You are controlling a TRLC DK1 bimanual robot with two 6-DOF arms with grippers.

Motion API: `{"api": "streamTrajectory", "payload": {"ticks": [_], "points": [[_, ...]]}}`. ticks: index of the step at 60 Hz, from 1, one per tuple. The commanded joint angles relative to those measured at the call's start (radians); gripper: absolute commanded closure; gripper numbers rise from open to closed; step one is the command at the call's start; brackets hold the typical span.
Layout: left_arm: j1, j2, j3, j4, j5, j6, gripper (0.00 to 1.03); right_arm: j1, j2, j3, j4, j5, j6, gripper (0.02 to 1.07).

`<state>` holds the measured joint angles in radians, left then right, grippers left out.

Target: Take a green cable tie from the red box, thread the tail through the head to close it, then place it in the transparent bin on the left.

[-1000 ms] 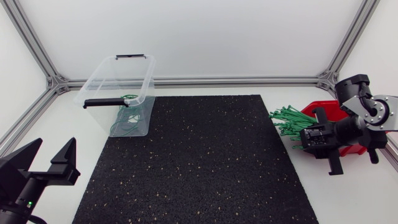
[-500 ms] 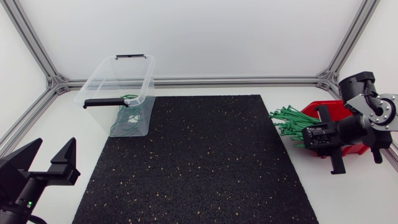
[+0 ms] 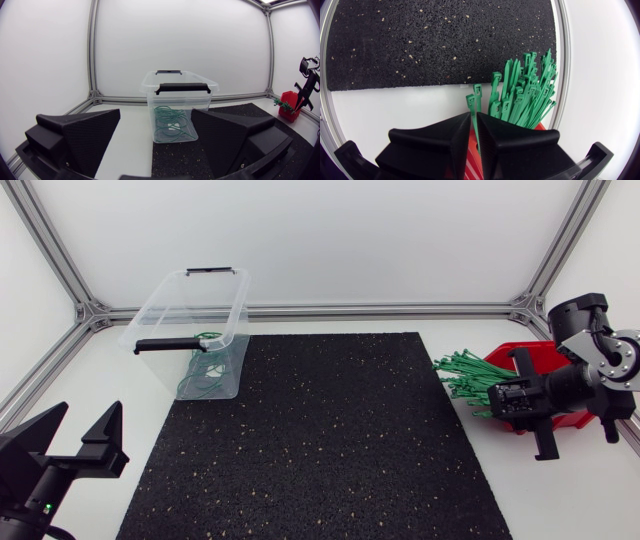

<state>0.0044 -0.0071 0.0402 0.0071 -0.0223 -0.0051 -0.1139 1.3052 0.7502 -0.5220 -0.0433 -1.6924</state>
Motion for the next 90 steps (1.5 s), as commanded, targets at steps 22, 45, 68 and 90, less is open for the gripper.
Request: {"api": "streamTrajectory", "payload": {"ticks": [22, 45, 68, 90], "points": [[-0.007, -0.004, -0.037, -0.024, 0.004, -0.026, 0.04, -0.004, 0.034, -0.043, 0.043, 0.016, -0.027, 0.90], [-0.007, -0.004, -0.037, -0.024, 0.004, -0.026, 0.04, 0.000, 0.049, -0.052, 0.089, 0.029, -0.026, 0.89], [-0.009, -0.004, -0.037, -0.024, 0.004, -0.026, 0.04, -0.001, 0.060, -0.080, 0.129, 0.042, -0.023, 0.90], [-0.009, -0.004, -0.037, -0.024, 0.004, -0.026, 0.04, -0.001, 0.019, -0.064, 0.089, 0.031, -0.018, 0.99]]}}
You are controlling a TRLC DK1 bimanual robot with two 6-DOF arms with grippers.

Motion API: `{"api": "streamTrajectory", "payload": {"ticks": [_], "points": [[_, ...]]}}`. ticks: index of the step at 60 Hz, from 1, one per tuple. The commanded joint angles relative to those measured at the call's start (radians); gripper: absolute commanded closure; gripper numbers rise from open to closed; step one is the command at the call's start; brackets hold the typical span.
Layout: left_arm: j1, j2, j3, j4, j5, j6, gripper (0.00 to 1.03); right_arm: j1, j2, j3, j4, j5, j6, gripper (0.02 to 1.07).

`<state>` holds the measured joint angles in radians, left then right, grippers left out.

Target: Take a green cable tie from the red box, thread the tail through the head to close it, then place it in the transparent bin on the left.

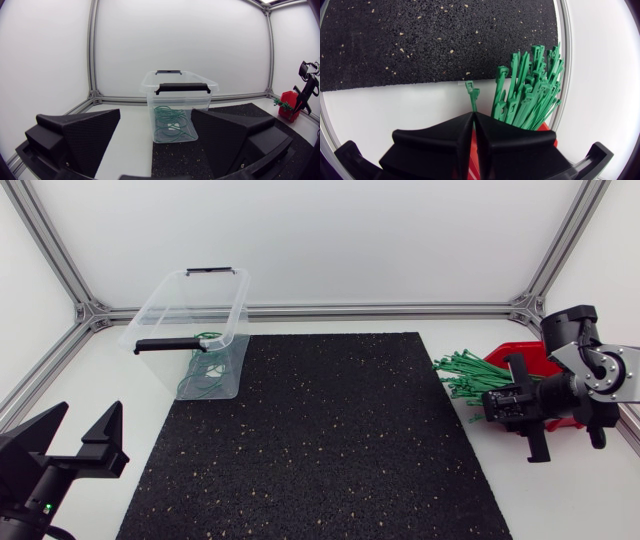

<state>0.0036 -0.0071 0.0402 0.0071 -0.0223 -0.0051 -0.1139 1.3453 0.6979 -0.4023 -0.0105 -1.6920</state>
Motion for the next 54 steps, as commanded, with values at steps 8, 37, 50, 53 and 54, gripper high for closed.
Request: {"api": "streamTrajectory", "payload": {"ticks": [8, 37, 50, 53, 54], "points": [[-0.008, -0.004, -0.037, -0.024, 0.004, -0.026, 0.04, -0.001, -0.049, 0.000, -0.059, -0.019, -0.017, 1.01], [-0.008, -0.004, -0.037, -0.024, 0.004, -0.026, 0.04, 0.000, -0.184, 0.029, -0.193, -0.105, -0.005, 1.01], [-0.010, -0.004, -0.037, -0.024, 0.004, -0.026, 0.04, 0.000, -0.215, 0.138, -0.334, -0.204, 0.046, 1.01], [-0.010, -0.004, -0.037, -0.024, 0.004, -0.026, 0.04, -0.001, -0.219, 0.160, -0.357, -0.226, 0.058, 1.01], [-0.011, -0.004, -0.037, -0.024, 0.004, -0.026, 0.04, -0.001, -0.221, 0.170, -0.369, -0.235, 0.064, 1.01]]}}
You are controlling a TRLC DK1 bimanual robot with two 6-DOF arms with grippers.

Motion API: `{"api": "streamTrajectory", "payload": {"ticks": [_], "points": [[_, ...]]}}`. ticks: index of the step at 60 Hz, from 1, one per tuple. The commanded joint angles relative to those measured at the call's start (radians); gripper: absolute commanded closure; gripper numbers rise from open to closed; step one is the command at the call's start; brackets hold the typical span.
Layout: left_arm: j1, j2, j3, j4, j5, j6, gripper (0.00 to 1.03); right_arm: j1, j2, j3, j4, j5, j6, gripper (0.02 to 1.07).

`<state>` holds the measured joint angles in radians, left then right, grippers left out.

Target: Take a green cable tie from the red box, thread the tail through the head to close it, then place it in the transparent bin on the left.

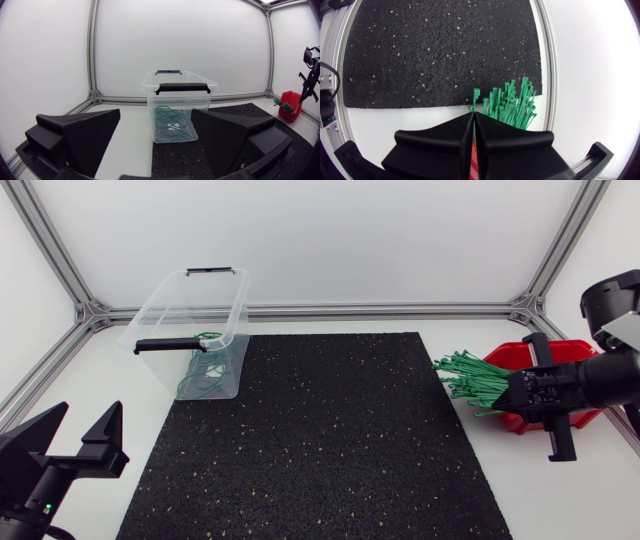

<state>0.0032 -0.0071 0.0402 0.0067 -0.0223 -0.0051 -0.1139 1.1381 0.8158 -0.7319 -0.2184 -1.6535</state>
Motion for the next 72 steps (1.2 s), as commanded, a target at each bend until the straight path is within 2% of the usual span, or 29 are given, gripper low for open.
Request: {"api": "streamTrajectory", "payload": {"ticks": [1, 18, 27, 41, 51, 59, 72], "points": [[-0.011, -0.004, -0.037, -0.024, 0.004, -0.026, 0.04, -0.001, -0.015, 0.060, -0.047, -0.035, 0.031, 1.01], [-0.016, -0.005, -0.037, -0.022, 0.004, -0.029, 0.04, -0.003, -0.015, 0.232, -0.213, -0.203, 0.135, 1.01], [-0.057, -0.007, -0.037, -0.020, 0.004, -0.038, 0.04, 0.000, -0.015, 0.301, -0.288, -0.274, 0.176, 1.01], [-0.077, -0.008, -0.045, 0.055, 0.004, -0.044, 0.05, 0.019, -0.014, 0.408, -0.370, -0.394, 0.285, 1.01], [-0.112, -0.007, -0.017, 0.044, 0.004, -0.053, 0.06, 0.079, -0.017, 0.460, -0.388, -0.424, 0.386, 1.01], [-0.103, 0.004, 0.043, -0.019, 0.004, -0.053, 0.08, 0.141, -0.024, 0.500, -0.412, -0.434, 0.465, 1.01], [-0.094, 0.180, 0.176, -0.091, 0.024, -0.067, 0.08, 0.230, -0.038, 0.577, -0.471, -0.467, 0.597, 1.01]]}}
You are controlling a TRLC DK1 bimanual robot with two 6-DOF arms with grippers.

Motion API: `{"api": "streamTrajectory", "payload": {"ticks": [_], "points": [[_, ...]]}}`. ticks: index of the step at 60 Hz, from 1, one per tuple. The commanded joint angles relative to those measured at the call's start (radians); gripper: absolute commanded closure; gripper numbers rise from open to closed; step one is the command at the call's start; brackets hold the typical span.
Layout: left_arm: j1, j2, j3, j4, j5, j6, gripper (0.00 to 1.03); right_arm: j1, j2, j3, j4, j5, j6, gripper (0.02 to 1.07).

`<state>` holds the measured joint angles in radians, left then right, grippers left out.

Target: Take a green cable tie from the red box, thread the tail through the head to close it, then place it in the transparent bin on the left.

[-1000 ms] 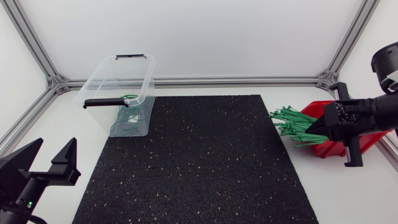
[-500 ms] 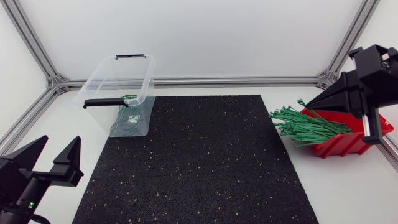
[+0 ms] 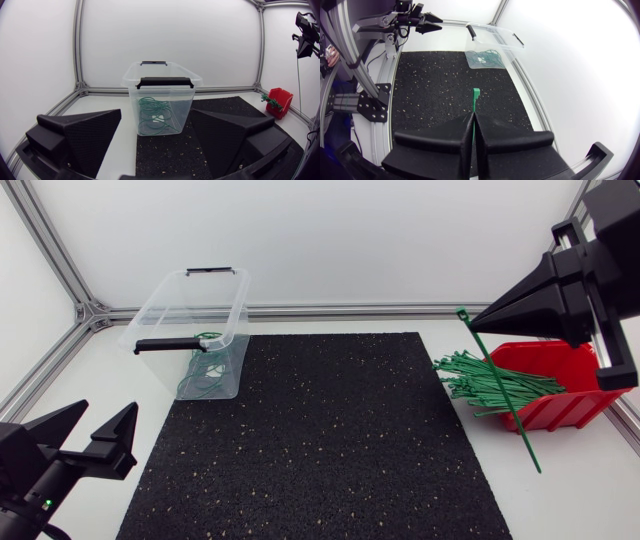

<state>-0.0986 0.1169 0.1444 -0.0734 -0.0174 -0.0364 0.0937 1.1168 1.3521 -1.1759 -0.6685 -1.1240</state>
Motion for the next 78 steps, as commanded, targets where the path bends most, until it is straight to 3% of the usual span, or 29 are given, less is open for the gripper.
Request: {"api": "streamTrajectory", "payload": {"ticks": [1, 15, 19, 27, 32, 35, 44, 54, 65, 78], "points": [[0.010, 0.067, 0.083, -0.019, 0.033, -0.040, 0.08, 0.028, -0.017, 0.042, -0.028, -0.020, 0.072, 1.01], [0.019, 0.234, 0.245, -0.170, 0.254, -0.089, 0.08, 0.037, -0.012, 0.025, -0.047, -0.098, 0.133, 1.01], [0.022, 0.291, 0.296, -0.224, 0.359, -0.089, 0.08, 0.029, -0.006, 0.009, -0.047, -0.129, 0.136, 1.01], [0.020, 0.297, 0.340, -0.233, 0.524, -0.128, 0.14, 0.029, 0.011, -0.015, -0.045, -0.181, 0.144, 1.01], [0.008, 0.328, 0.385, -0.235, 0.545, -0.134, 0.14, 0.041, 0.025, -0.024, -0.042, -0.212, 0.151, 1.01], [-0.009, 0.368, 0.426, -0.238, 0.550, -0.120, 0.19, 0.047, 0.028, -0.031, -0.036, -0.221, 0.158, 1.01], [-0.032, 0.461, 0.518, -0.281, 0.548, 0.052, 0.19, 0.090, 0.035, -0.073, 0.010, -0.243, 0.188, 1.01], [-0.158, 0.507, 0.526, -0.290, 0.547, 0.158, 0.14, 0.109, 0.074, -0.084, 0.024, -0.284, 0.190, 1.01], [-0.288, 0.630, 0.540, -0.229, 0.548, 0.205, 0.14, 0.118, 0.126, -0.082, 0.045, -0.338, 0.190, 1.01], [-0.360, 0.705, 0.561, -0.141, 0.542, 0.219, 0.08, 0.155, 0.158, -0.103, 0.093, -0.370, 0.207, 1.01]]}}
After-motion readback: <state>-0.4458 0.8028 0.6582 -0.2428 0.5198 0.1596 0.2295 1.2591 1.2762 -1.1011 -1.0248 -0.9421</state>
